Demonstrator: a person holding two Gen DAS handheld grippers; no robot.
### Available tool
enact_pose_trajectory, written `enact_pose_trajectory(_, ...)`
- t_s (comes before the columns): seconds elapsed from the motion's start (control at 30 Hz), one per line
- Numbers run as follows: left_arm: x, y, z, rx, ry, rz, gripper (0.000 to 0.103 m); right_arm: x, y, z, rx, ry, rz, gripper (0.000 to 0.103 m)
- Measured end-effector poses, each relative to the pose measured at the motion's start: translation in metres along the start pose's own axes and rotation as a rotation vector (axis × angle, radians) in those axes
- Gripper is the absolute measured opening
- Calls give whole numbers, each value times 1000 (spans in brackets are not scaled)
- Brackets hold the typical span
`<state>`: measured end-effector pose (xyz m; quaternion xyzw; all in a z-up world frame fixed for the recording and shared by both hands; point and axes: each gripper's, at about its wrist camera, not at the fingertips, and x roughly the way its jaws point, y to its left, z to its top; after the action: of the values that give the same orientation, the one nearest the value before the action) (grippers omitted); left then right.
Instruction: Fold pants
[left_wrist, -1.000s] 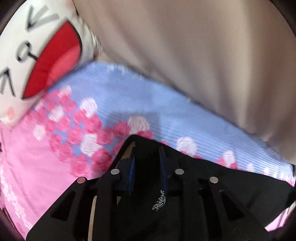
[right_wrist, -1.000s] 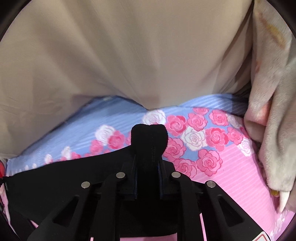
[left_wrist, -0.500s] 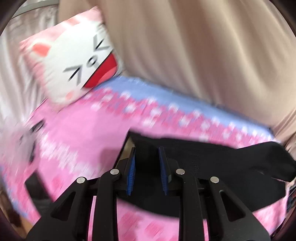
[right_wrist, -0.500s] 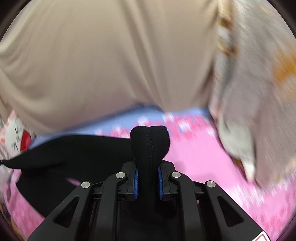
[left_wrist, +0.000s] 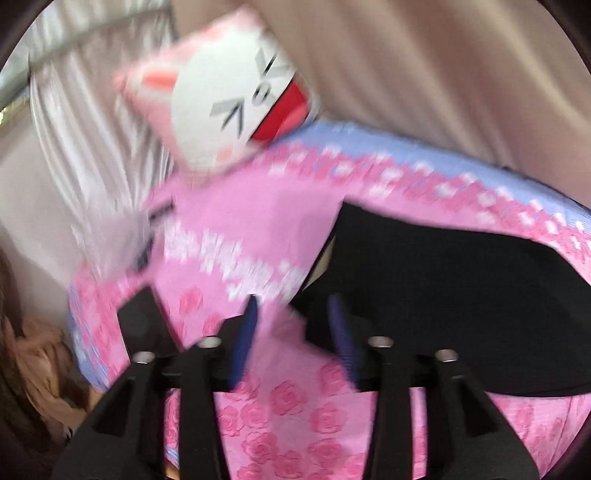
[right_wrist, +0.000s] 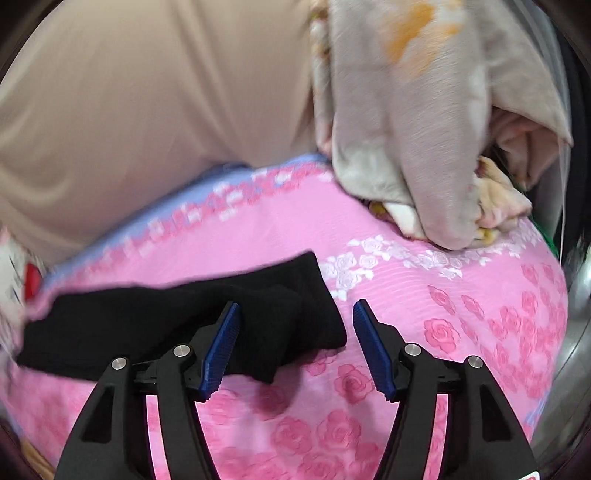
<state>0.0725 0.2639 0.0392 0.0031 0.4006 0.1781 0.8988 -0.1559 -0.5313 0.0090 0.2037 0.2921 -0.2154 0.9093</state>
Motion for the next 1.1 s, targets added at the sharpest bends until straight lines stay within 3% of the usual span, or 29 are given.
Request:
enact_pose_trajectory(0.07,-20,-32,6,51,-65,-33,69,-5,-3,8,91,-5,85,72)
enact_pose_trajectory(0.17,-40,-88,4,145,-116,-132,70,6,-6,17,204,26,171,75)
enact_pose_trajectory(0.23,-50,-125,-4,193,-117,-232,71,26,-1,18,212,90,174,78)
enact_pose_trajectory(0.27,-53,-143,-10,214,-109,-286,77,33,1,17,203,122,157,78)
enact_pose_trajectory(0.3,-57,-164,-17,241,-101,-339,80,48,6,14,183,182,132,60)
enact_pose_trajectory(0.33,-60,-177,-24,256,-99,-363,80,58,14,13,144,225,111,7)
enact_pose_trajectory(0.4,-65,-210,-36,324,-99,-387,80,59,37,22,51,228,90,11)
enact_pose_trajectory(0.5,-70,-243,-51,397,-106,-394,80,5,90,53,-201,2,88,11)
enact_pose_trajectory(0.53,-71,-251,-55,417,-100,-407,80,-5,99,55,-261,-35,64,17)
enact_pose_trajectory(0.57,-72,-257,-61,425,-94,-419,81,-10,103,53,-316,-59,19,30)
enact_pose_trajectory(0.6,-71,-262,-66,429,-81,-437,81,-6,100,44,-375,-62,-68,65)
enact_pose_trajectory(0.63,-68,-263,-70,432,-69,-447,81,3,91,35,-397,-43,-143,80)
enact_pose_trajectory(0.67,-66,-264,-72,435,-59,-450,81,13,77,22,-411,-9,-216,79)
enact_pose_trajectory(0.7,-63,-264,-75,435,-50,-447,81,28,52,2,-403,82,-289,71)
enact_pose_trajectory(0.73,-61,-263,-77,435,-38,-441,81,33,32,-12,-362,143,-304,59)
enact_pose_trajectory(0.8,-58,-262,-78,435,-23,-432,81,25,5,-25,-261,168,-278,57)
enact_pose_trajectory(0.93,-56,-266,-73,444,-36,-410,81,-5,-18,-10,-47,80,-89,61)
enact_pose_trajectory(0.97,-57,-270,-71,441,-38,-417,81,-5,-18,0,-23,76,-62,61)
enact_pose_trajectory(1.03,-62,-279,-69,432,-43,-443,82,8,-13,23,34,106,7,74)
enact_pose_trajectory(1.1,-71,-289,-70,428,-53,-471,88,31,-12,38,106,159,82,76)
